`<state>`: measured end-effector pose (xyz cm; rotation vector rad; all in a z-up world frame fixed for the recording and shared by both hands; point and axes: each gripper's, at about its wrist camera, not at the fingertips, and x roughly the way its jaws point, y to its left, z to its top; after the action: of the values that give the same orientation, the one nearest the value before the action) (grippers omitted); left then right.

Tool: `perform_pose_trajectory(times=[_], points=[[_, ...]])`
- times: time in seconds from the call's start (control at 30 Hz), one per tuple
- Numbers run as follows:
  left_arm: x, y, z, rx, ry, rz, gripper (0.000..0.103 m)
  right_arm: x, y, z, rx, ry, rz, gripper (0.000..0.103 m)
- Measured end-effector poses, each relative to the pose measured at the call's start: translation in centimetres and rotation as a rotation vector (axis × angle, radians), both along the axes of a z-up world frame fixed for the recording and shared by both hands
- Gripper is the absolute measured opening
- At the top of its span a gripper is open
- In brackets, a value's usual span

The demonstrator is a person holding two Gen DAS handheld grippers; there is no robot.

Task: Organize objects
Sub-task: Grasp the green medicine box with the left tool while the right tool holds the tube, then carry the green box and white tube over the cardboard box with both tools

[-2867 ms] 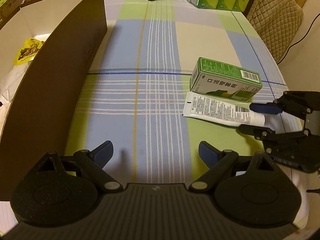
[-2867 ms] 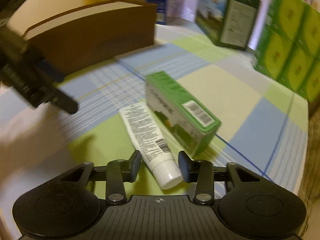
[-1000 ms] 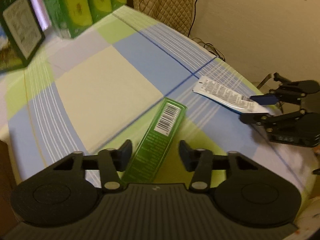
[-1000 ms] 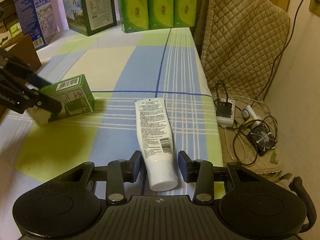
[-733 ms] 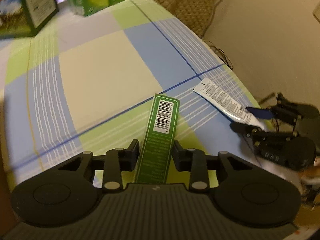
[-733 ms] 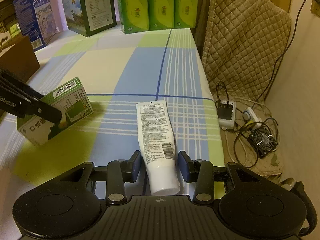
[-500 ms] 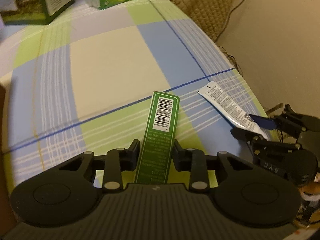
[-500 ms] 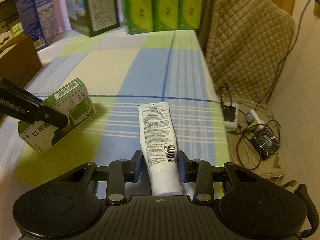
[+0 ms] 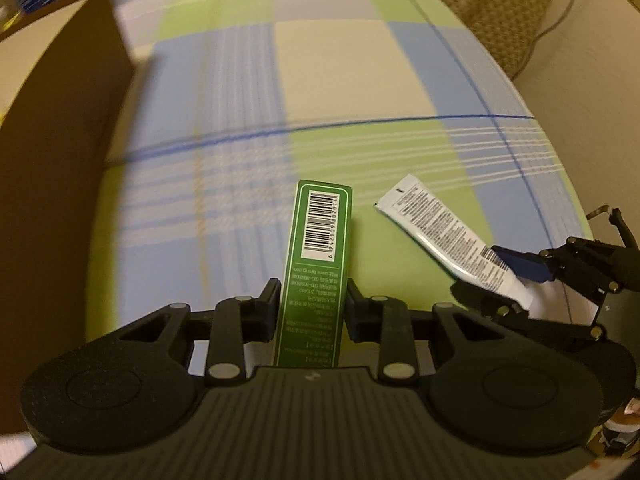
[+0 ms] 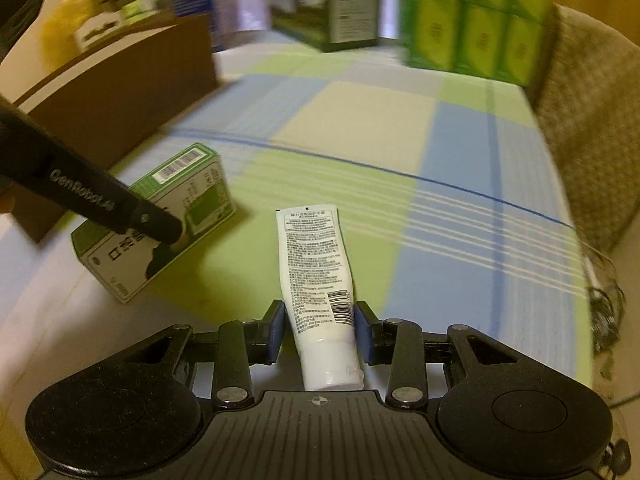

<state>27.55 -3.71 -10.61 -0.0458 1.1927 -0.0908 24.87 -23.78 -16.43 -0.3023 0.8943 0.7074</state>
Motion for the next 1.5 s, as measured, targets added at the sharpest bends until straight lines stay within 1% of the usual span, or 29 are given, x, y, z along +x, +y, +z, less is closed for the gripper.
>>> perform_pose_trajectory(times=[0.2, 0.37, 0.47, 0.63, 0.77, 0.87, 0.97, 1.07, 1.5], points=[[-3.5, 1.8, 0.3, -0.003, 0.015, 0.072, 0.027, -2.7, 2.4, -0.3, -0.001, 0.003, 0.116, 0.034], [-5.7, 2.8, 0.4, -0.019, 0.028, 0.115, 0.028, -3.9, 3.5, -0.5, -0.005, 0.010, 0.167, 0.034], [-6.1, 3.1, -0.1, -0.021, 0.041, 0.128, 0.029, -4.1, 3.7, -0.6, -0.005, 0.016, 0.159, 0.034], [-6.2, 3.0, -0.5, -0.022, 0.031, 0.125, 0.029, -3.7, 3.9, -0.4, 0.007, 0.050, 0.124, 0.034], [-5.9, 2.9, -1.3, -0.022, 0.027, 0.118, 0.028, -4.0, 4.2, -0.3, -0.004, 0.041, 0.117, 0.034], [-6.2, 3.2, -1.1, -0.031, 0.019, 0.114, 0.028, -4.4, 4.0, -0.2, 0.000, 0.044, 0.119, 0.033], [-6.7, 3.6, -0.5, -0.045, 0.003, 0.115, 0.027, -4.5, 3.8, 0.0, 0.018, 0.064, 0.105, 0.033], [-6.9, 3.8, 0.2, -0.054, -0.014, 0.114, 0.026, -4.6, 3.7, 0.7, 0.037, 0.065, 0.097, 0.033], [-8.3, 5.4, 4.6, -0.114, -0.135, 0.130, 0.026, -4.7, 3.5, 5.2, 0.170, 0.100, 0.027, 0.033]])
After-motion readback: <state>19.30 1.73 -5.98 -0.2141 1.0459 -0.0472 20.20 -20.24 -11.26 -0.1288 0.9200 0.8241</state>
